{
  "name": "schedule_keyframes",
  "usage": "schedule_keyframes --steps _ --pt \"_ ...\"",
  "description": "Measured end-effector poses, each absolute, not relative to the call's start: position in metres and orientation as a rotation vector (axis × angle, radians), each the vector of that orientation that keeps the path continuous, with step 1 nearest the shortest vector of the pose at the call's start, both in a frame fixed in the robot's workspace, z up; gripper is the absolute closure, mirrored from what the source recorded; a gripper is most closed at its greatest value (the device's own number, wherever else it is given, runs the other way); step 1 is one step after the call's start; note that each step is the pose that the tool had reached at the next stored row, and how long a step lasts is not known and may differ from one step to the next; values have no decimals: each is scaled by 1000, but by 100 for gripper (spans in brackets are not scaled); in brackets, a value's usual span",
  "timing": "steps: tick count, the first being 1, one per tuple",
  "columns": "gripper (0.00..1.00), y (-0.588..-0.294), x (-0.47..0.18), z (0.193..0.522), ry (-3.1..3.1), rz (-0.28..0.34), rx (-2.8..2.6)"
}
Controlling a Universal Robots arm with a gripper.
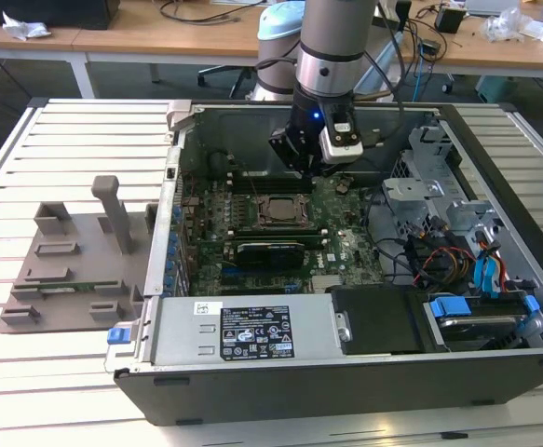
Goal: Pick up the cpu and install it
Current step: 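Install the first cpu locking lever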
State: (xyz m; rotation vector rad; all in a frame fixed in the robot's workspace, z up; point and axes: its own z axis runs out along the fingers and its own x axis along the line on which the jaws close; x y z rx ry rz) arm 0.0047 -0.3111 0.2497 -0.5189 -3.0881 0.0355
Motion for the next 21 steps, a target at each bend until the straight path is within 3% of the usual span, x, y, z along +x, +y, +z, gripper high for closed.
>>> schedule_keyframes --steps 21 --pt "89 -311 5 250 -3117 37 -311"
